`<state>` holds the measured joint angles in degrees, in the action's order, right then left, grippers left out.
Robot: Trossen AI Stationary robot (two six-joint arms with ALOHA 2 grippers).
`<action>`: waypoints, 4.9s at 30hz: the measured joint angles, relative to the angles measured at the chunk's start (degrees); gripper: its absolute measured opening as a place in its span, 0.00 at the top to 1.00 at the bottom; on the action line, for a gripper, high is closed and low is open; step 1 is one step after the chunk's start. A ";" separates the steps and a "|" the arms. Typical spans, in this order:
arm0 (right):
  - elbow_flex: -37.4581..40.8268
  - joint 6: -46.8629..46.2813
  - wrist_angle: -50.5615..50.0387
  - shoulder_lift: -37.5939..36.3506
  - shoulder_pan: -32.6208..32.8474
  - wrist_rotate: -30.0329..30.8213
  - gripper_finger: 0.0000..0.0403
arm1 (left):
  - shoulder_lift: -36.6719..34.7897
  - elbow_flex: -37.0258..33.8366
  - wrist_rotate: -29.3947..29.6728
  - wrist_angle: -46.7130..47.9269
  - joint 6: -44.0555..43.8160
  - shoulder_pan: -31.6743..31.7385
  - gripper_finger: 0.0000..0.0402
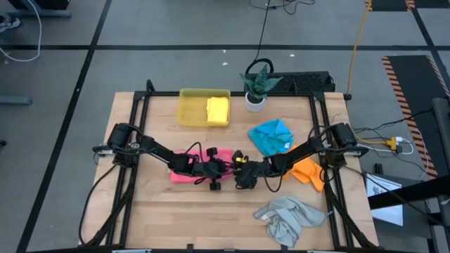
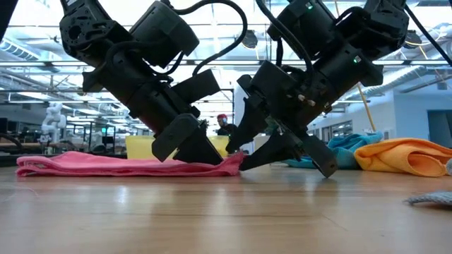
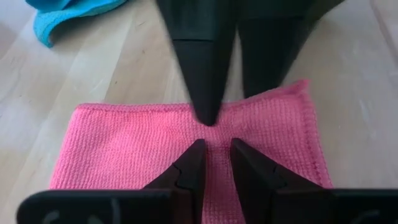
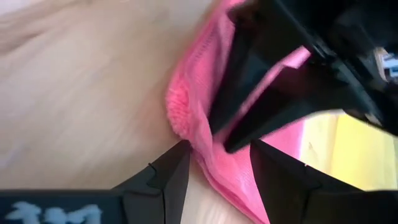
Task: Fold microfiber towels
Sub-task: Fold the pink microfiber cloth
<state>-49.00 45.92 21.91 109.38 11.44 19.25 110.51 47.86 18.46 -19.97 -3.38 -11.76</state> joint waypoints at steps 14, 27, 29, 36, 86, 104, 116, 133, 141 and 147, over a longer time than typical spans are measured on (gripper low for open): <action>0.21 -9.24 4.39 -0.53 0.15 0.26 0.68 | -12.01 0.07 4.85 13.69 -3.59 -2.98 0.80; -0.11 7.31 1.41 -0.24 1.32 -1.84 0.64 | -2.98 0.24 4.03 10.51 -5.98 -1.42 0.80; -0.08 8.16 2.26 -0.22 1.05 -3.18 0.61 | -2.84 0.33 3.90 10.47 -5.99 -0.85 0.80; 0.10 -0.60 6.57 0.11 -0.21 -4.37 0.60 | -2.97 0.24 3.63 10.20 -5.53 -0.25 0.80; -0.16 8.82 6.72 0.92 3.98 -2.78 0.65 | -2.97 0.13 2.38 9.49 -3.84 -5.14 0.80; 0.11 -19.63 8.49 -4.97 5.09 -13.59 0.65 | -2.95 0.13 2.39 9.46 -4.29 -5.14 0.80; 0.10 -24.50 -4.92 -5.33 6.26 -12.03 0.68 | -2.95 0.13 2.40 9.36 -4.61 -5.14 0.80; 0.01 -57.86 -7.28 -5.56 4.70 -17.91 0.99 | -3.44 0.13 4.88 9.97 -3.23 -5.41 0.80; 0.01 -60.73 -5.18 -3.00 4.65 -17.40 1.00 | -8.84 0.13 5.40 11.78 -4.81 -7.93 0.80; -0.03 -67.10 -2.57 -1.02 4.04 -12.89 1.00 | -8.07 0.15 5.40 7.36 -2.91 -8.66 0.80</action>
<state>-49.04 -21.19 19.34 108.36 15.48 6.36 102.45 48.01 23.86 -12.60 -6.30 -20.43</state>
